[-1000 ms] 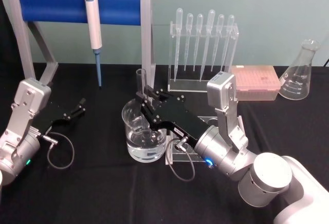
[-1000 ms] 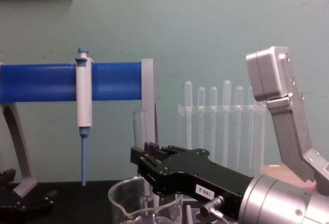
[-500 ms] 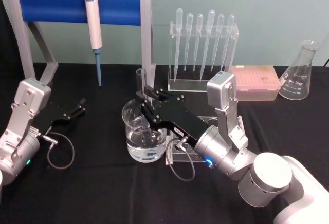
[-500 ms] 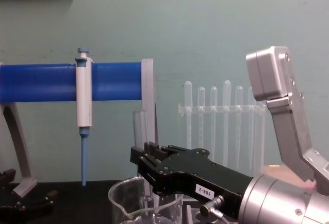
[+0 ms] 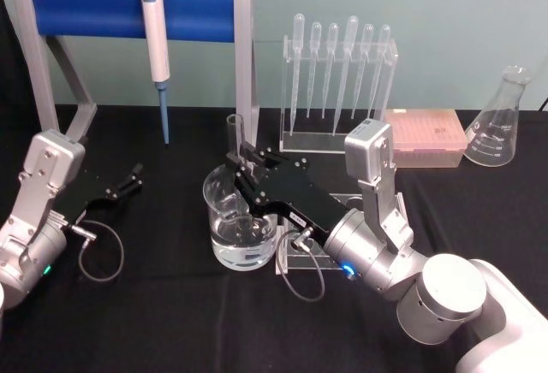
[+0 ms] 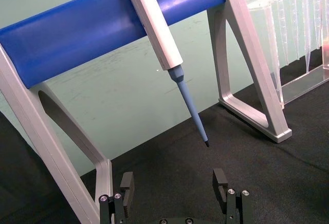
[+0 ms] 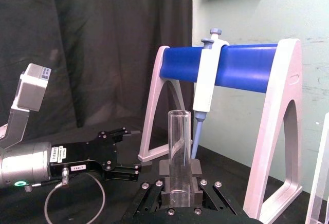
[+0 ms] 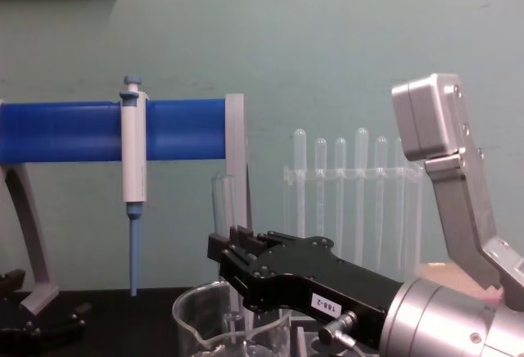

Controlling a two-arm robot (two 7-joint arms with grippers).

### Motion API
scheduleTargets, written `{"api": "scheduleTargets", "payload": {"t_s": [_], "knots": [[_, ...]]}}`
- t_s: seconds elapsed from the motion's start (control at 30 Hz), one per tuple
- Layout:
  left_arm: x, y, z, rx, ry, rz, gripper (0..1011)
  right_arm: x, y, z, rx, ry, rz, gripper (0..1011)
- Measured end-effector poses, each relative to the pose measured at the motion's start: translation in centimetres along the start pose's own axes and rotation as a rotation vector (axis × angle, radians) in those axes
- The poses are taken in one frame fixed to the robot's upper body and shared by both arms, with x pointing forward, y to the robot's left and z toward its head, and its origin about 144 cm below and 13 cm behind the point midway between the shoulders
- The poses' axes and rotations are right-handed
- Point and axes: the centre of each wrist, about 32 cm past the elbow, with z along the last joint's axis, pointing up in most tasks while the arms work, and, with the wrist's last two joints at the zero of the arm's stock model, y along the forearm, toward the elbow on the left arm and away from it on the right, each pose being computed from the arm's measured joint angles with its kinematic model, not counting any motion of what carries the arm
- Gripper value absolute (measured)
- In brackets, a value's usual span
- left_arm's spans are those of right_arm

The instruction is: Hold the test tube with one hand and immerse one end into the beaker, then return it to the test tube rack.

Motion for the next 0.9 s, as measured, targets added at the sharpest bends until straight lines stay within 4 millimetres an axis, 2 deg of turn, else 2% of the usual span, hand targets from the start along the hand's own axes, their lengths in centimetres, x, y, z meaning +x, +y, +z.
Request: {"api": "scheduleTargets", "payload": {"t_s": [0.9], "knots": [[0.00, 0.00, 0.00, 0.000, 0.000, 0.000, 1000, 0.00, 0.00, 0.00, 0.000, 0.000, 0.000, 225]]}}
